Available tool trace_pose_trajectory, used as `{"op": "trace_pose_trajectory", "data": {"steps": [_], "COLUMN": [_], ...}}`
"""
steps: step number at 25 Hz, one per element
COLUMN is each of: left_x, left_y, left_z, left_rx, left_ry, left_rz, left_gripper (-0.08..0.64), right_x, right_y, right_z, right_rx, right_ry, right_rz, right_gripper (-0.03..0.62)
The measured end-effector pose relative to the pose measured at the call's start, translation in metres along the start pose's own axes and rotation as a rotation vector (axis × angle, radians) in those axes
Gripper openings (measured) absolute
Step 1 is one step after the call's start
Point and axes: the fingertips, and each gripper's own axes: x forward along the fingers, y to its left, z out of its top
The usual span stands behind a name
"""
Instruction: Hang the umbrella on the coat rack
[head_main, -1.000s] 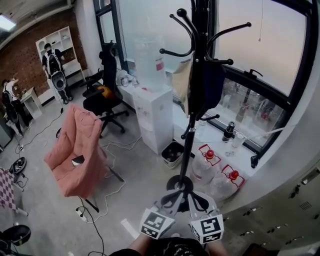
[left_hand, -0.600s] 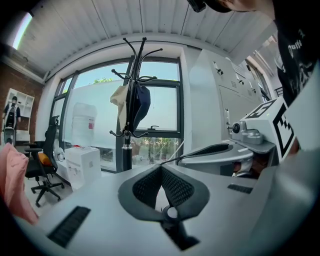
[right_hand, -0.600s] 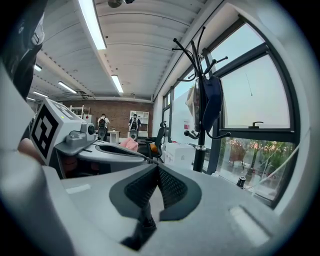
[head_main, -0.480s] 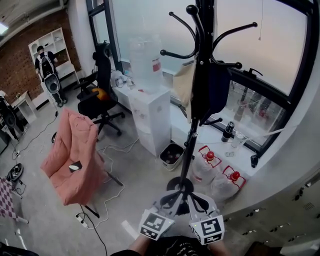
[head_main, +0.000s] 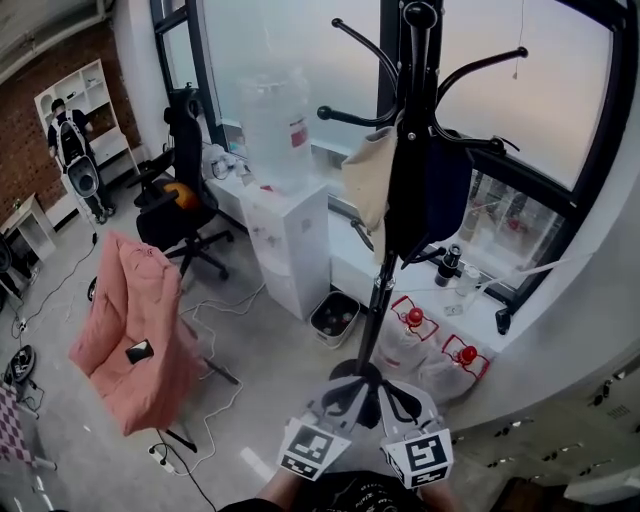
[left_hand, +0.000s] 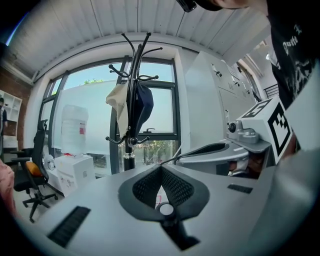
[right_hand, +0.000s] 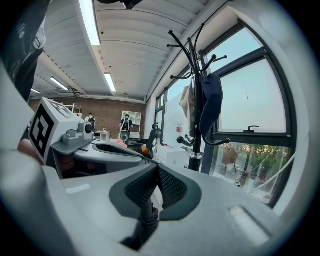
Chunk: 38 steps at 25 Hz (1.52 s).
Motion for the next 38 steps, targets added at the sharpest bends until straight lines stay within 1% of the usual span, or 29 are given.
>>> {"op": "trace_pose_trajectory", "data": {"steps": [6, 10, 15, 18, 20, 24, 28, 30, 32, 34, 38], "left_x": [0.013, 0.019, 0.029, 0.034, 0.037, 0.047, 0.054, 0.057, 0.059, 0.062, 0.070], "left_y": [0.021, 0.034, 0.048, 0.055, 0.057, 0.058, 0.063, 0.065, 0.065, 0.068, 0.074], "left_z": [0.012, 0.022, 0.033, 0.043, 0.048, 0.054, 0.058, 0.062, 0.067, 0.071, 0.078], "left_rx": [0.013, -0.038, 0.025, 0.046, 0.048, 0.028, 0.038, 0.046, 0.054, 0.060, 0.064], "left_ry": [-0.020, -0.046, -0.046, -0.060, -0.069, -0.083, -0.091, -0.094, -0.097, -0.098, -0.097], "left_rz": [-0.037, -0.081, -0.108, -0.137, -0.157, -0.188, -0.218, -0.231, -0.240, -0.240, -0.226], "left_gripper": [0.009, 0.009, 0.009, 0.009, 0.009, 0.009, 0.009, 0.009, 0.009, 0.009, 0.009], "right_x": [0.020, 0.032, 0.045, 0.051, 0.053, 0.057, 0.063, 0.064, 0.065, 0.068, 0.074], "right_y": [-0.010, -0.014, -0.022, -0.026, -0.030, -0.041, -0.047, -0.051, -0.055, -0.060, -0.066], "right_z": [0.014, 0.024, 0.037, 0.047, 0.051, 0.055, 0.060, 0.064, 0.068, 0.074, 0.080], "right_rx": [-0.008, -0.014, -0.006, -0.010, -0.006, 0.005, -0.020, -0.019, -0.007, 0.007, -0.034], "right_ry": [-0.018, -0.038, -0.061, -0.082, -0.082, -0.084, -0.094, -0.092, -0.093, -0.104, -0.102], "right_rz": [-0.042, -0.062, -0.112, -0.144, -0.178, -0.233, -0.263, -0.280, -0.286, -0.270, -0.259], "right_gripper": [0.005, 0.005, 0.005, 0.005, 0.005, 0.005, 0.005, 0.005, 0.005, 0.005, 0.005]}}
